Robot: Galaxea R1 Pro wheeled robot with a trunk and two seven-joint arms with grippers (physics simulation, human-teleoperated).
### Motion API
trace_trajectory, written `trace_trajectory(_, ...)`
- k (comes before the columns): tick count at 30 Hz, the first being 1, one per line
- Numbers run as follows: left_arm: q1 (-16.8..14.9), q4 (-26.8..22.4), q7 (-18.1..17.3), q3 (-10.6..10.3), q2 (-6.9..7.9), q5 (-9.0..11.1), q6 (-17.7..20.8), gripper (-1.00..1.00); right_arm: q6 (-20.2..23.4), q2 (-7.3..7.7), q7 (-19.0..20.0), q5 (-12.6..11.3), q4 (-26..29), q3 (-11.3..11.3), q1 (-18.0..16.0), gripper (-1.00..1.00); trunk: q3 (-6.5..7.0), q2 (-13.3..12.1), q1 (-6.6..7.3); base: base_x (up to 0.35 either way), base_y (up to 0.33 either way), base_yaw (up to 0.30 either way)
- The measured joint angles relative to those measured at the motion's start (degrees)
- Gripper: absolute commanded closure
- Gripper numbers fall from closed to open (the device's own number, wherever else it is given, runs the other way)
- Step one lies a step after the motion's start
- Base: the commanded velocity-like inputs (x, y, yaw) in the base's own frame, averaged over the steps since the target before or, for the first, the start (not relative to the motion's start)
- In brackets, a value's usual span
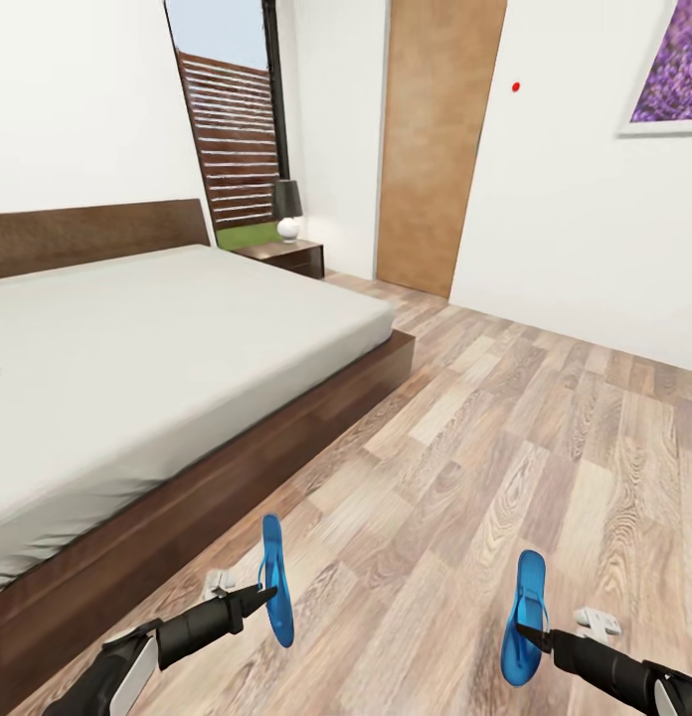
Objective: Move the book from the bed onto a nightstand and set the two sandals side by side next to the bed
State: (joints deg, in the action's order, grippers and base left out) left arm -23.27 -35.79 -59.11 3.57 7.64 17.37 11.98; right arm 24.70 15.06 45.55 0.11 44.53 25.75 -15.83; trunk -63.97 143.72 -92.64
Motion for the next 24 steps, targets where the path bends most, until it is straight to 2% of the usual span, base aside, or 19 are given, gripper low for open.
trace_trajectory(24, 0.0, -0.1, -0.1, 0.0, 0.0, 0.0, 0.1, 1.0, 0.1, -0.01, 0.2, -0.1, 0.0, 0.0, 0.0, 1.0, 5.32, -0.3, 0.62, 0.0, 0.0, 0.0)
